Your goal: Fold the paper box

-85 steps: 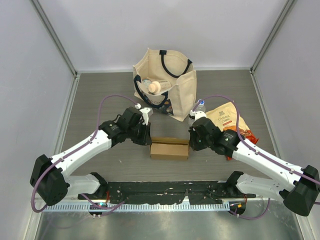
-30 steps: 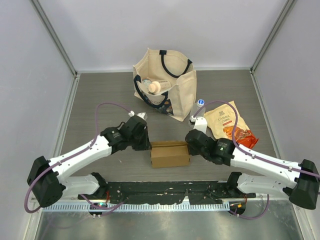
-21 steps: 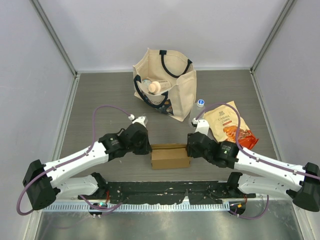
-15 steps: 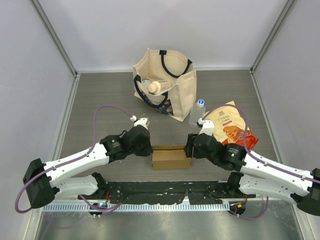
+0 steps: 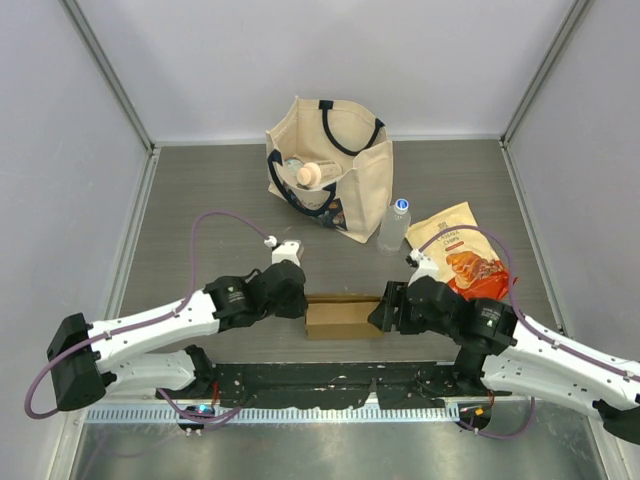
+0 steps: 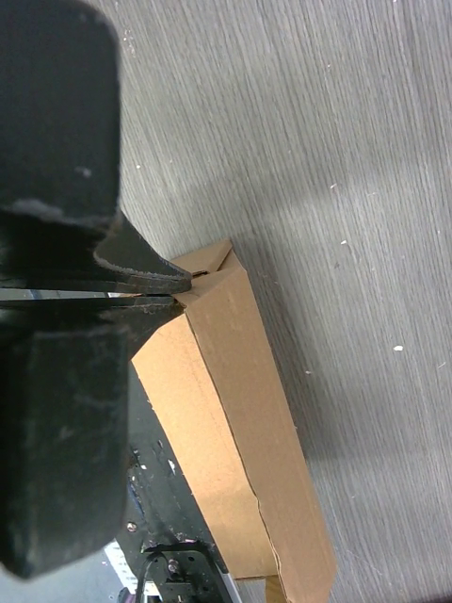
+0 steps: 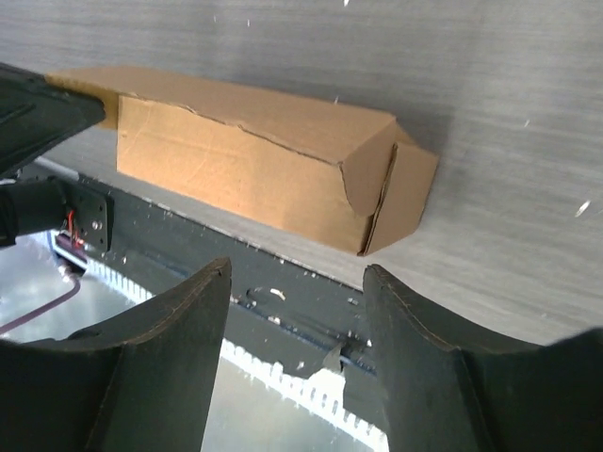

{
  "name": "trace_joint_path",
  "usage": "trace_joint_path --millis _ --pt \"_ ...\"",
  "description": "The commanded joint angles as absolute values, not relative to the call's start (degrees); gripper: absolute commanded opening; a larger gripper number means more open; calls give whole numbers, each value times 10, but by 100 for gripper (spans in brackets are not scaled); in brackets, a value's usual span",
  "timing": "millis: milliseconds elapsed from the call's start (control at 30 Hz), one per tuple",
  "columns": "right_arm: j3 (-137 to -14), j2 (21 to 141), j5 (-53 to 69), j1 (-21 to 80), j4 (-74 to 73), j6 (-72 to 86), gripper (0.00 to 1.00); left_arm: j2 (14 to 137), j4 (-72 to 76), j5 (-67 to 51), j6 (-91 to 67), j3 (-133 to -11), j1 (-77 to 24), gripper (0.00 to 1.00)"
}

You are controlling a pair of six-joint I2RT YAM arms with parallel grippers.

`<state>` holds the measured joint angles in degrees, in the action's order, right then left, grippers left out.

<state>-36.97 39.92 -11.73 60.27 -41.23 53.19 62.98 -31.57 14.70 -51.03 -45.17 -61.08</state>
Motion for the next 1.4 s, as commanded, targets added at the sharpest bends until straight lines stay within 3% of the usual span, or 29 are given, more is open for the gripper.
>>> trace_joint_path --millis 0,133,233,433,733,1367 --pt "-341 390 -54 614 -405 593 61 625 -313 190 -529 -463 -629 4" --pt "-305 387 -62 653 -369 632 59 631 -316 206 -535 -464 -645 4" --pt "-277 382 -89 671 -333 695 63 637 -316 214 -541 -465 -656 4" --pt "-187 323 -148 679 -213 842 64 641 -320 236 -547 -468 -674 4" --pt "-134 313 -192 688 -147 961 62 638 -323 250 -551 -465 -687 4" --pt "-84 290 -233 692 -92 1015 62 654 -320 266 -564 -468 -706 4"
